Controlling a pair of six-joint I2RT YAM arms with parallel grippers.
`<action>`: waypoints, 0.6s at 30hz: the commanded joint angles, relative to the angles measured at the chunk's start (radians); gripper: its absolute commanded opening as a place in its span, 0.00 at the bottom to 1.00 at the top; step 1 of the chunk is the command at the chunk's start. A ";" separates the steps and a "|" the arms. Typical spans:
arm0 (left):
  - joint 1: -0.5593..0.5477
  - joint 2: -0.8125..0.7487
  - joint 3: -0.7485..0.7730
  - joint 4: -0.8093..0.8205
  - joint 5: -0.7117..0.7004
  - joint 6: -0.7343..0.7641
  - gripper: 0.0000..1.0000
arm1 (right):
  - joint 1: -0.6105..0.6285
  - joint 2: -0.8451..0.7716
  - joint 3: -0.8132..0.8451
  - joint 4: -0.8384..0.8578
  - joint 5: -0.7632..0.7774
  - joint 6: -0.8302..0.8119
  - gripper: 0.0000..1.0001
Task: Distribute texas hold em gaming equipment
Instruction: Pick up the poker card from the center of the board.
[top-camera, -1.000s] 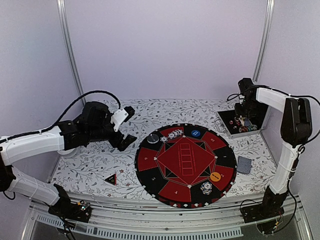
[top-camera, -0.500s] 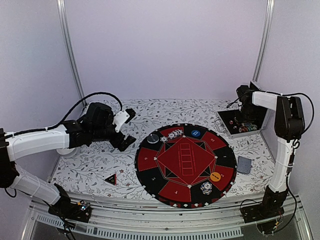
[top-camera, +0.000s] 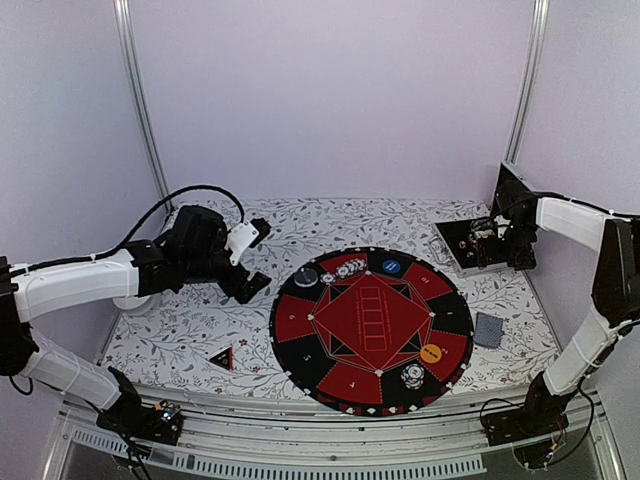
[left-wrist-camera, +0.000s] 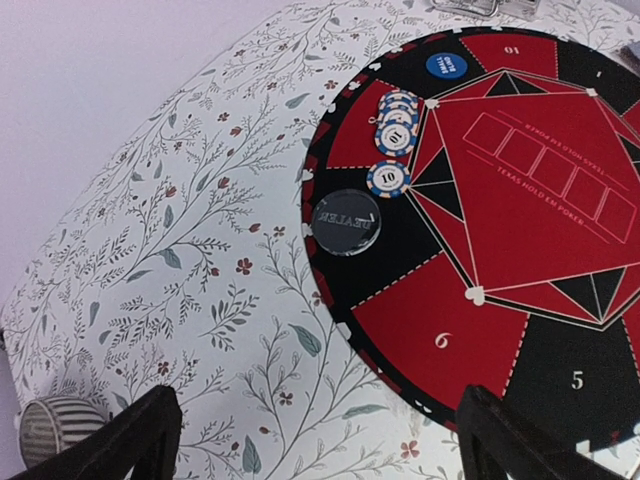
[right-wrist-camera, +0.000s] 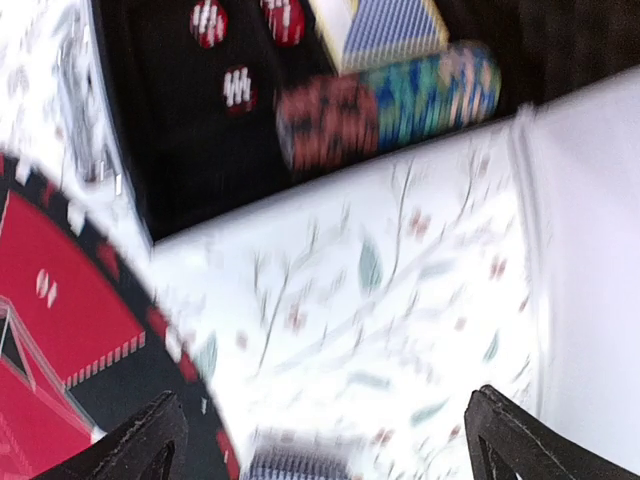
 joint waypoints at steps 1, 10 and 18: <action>0.012 -0.014 0.002 -0.025 0.005 -0.006 0.98 | 0.022 -0.082 -0.160 -0.079 -0.137 0.134 0.99; 0.012 -0.090 -0.029 -0.004 0.051 -0.012 0.98 | 0.064 -0.164 -0.403 -0.026 -0.245 0.258 0.99; 0.012 -0.105 -0.033 -0.003 0.057 -0.010 0.98 | 0.080 -0.145 -0.445 -0.014 -0.213 0.273 0.99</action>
